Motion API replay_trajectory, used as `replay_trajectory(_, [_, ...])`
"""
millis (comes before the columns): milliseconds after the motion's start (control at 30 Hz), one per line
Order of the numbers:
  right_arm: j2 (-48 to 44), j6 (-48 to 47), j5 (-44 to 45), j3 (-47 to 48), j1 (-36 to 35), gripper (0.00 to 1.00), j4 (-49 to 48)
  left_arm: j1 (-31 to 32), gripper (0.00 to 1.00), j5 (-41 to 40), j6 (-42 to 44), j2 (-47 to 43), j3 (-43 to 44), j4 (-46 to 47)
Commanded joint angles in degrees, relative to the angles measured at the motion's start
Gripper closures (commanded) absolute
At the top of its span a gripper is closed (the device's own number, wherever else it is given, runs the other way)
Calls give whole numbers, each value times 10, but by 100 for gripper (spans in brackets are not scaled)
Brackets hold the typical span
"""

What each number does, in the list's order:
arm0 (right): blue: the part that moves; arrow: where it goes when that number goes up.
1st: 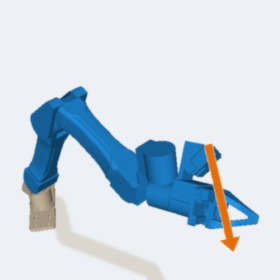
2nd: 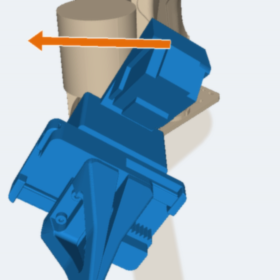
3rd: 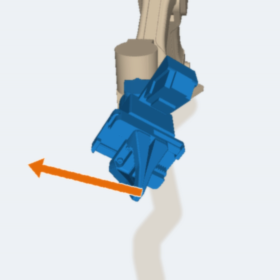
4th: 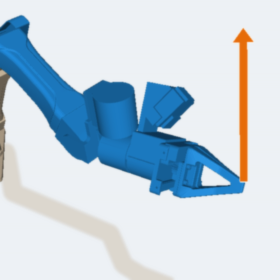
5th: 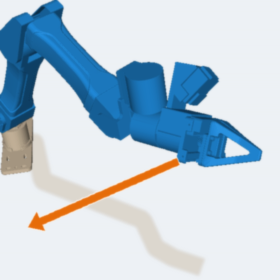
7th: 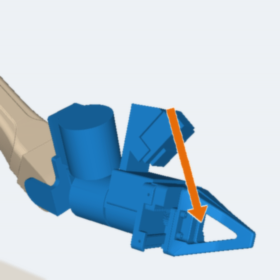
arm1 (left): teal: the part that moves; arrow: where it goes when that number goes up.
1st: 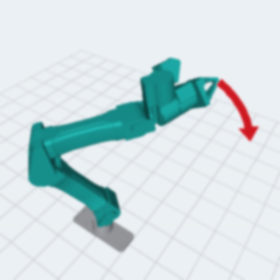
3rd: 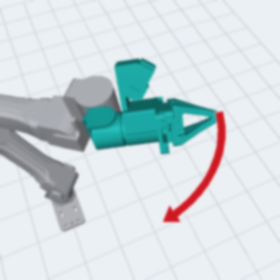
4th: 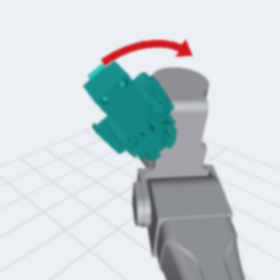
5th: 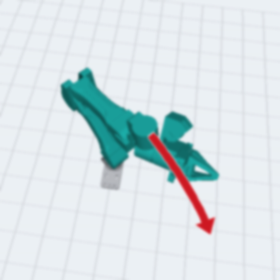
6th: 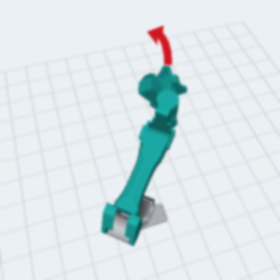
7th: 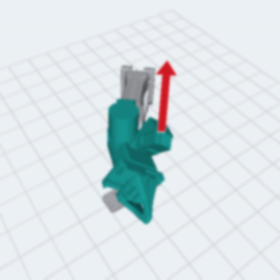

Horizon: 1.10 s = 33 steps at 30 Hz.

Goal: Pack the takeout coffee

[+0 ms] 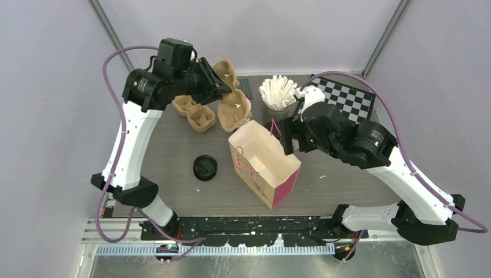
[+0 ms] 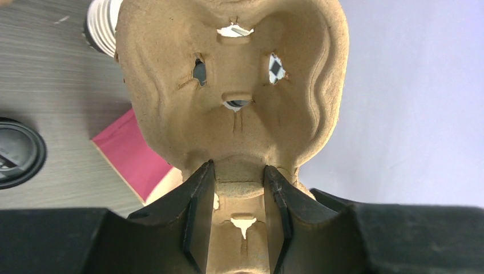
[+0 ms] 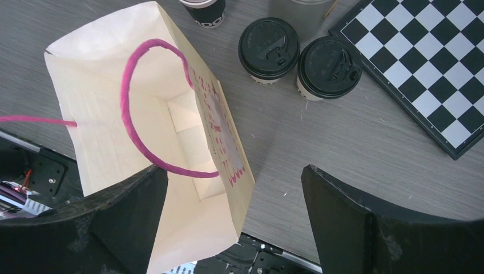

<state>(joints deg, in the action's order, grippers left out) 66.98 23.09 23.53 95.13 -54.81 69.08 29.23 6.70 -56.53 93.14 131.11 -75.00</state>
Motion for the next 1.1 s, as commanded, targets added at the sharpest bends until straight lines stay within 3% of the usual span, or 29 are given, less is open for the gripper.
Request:
replay_trajectory(0, [-25,20,18,-7,-2,9,4,20,73,16,-50,-31,3,38])
replay_trajectory(1067, [-58,73,71,-18,-2,9,30,160,75,3,-140,-17,13,108])
